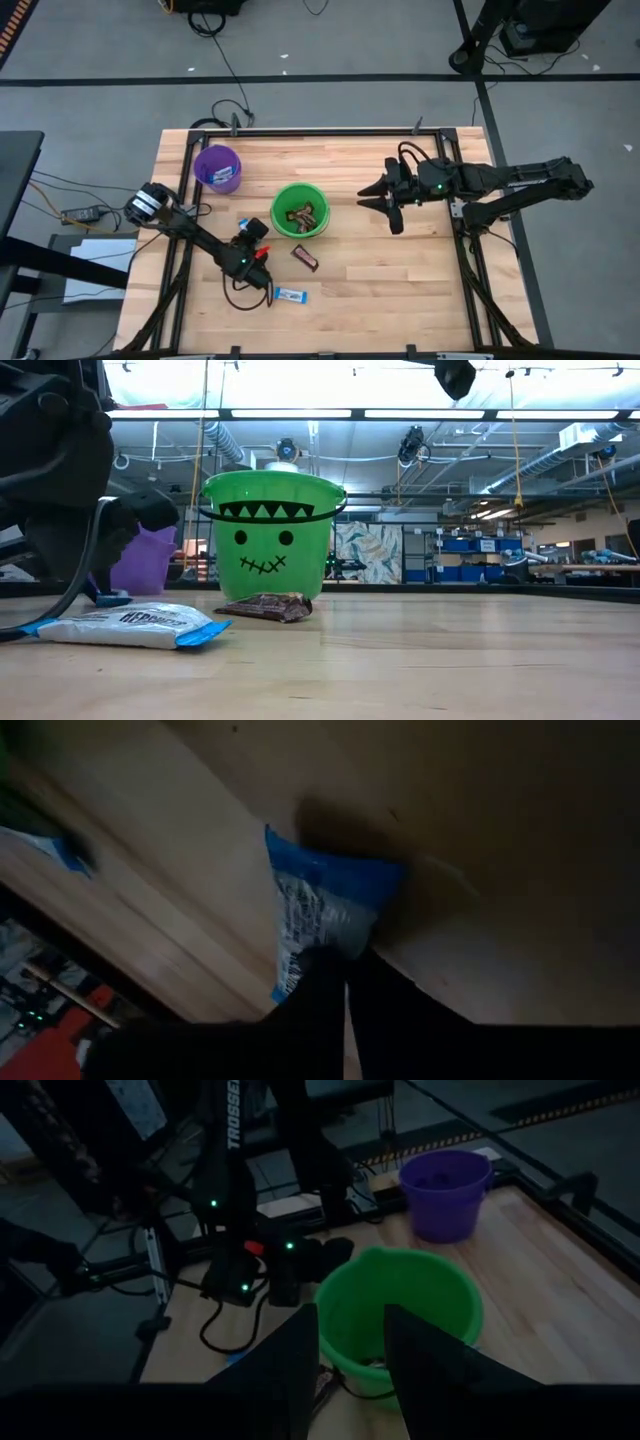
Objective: Sort candy by brand, put in halloween buckets
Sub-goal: Put the white chocolate bar into the violet bucket
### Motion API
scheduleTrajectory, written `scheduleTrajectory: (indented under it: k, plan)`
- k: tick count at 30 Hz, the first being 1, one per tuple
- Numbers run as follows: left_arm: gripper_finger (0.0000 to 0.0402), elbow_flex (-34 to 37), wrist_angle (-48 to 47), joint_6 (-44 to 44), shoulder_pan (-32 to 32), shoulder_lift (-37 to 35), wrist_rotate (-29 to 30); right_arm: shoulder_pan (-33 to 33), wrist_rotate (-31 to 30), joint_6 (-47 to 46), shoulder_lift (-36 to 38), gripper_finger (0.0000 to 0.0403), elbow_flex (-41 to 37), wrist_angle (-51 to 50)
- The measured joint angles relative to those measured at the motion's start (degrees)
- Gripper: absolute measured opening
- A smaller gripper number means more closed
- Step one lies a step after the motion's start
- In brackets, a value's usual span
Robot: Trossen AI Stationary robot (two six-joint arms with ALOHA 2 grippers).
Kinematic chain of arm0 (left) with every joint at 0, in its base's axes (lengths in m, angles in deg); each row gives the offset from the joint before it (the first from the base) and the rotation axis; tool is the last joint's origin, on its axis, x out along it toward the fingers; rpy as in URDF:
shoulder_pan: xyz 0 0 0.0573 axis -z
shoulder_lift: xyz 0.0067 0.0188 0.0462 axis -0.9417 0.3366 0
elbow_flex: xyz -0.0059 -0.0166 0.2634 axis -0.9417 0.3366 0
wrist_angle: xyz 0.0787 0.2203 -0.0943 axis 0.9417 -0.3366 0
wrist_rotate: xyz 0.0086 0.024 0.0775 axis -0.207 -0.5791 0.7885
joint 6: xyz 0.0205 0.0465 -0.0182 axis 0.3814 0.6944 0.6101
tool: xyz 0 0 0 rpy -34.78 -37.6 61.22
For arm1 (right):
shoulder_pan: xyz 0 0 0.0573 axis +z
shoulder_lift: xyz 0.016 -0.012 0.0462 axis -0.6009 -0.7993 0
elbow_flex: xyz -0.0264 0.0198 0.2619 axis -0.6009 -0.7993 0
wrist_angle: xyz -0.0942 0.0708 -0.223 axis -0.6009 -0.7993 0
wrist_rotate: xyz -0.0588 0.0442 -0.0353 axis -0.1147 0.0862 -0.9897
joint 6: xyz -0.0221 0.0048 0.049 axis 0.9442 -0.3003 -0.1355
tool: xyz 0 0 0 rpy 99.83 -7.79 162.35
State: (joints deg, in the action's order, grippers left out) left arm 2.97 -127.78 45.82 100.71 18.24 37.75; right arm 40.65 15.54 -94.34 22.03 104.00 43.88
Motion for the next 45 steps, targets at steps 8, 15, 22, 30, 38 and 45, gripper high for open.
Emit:
scheduleTrajectory:
  k: [8, 15, 22, 30, 38, 45]
  plan:
    - [0.0002, -4.24, -7.52, -2.56, -0.16, 0.44, -4.39, 1.21, -1.45, -0.54, 0.00, 0.0128, 0.00, -0.05]
    - [0.0001, -6.83, -18.58, -13.24, 0.38, -1.25, -9.24, 1.21, -1.35, 0.44, 0.00, 0.0128, 0.00, -0.16]
    - [0.0001, -8.41, -26.51, -19.10, 0.43, -8.26, -10.63, 1.23, -1.20, 2.40, 0.00, 0.0128, 0.00, -0.14]
    - [0.0000, -17.37, -30.53, -29.69, -1.60, -18.11, -12.28, 1.86, -1.27, 4.03, 0.00, 0.0128, 0.00, -0.04]
    - [0.0000, -27.41, -29.00, -43.01, -4.75, -24.56, -11.80, 2.91, -1.39, 5.10, 0.00, 0.0128, 0.00, 1.69]
    - [0.0000, -28.81, -17.82, -52.29, -6.06, -33.61, -8.03, 4.14, -1.48, 6.17, 0.00, 0.0128, 0.00, 3.69]
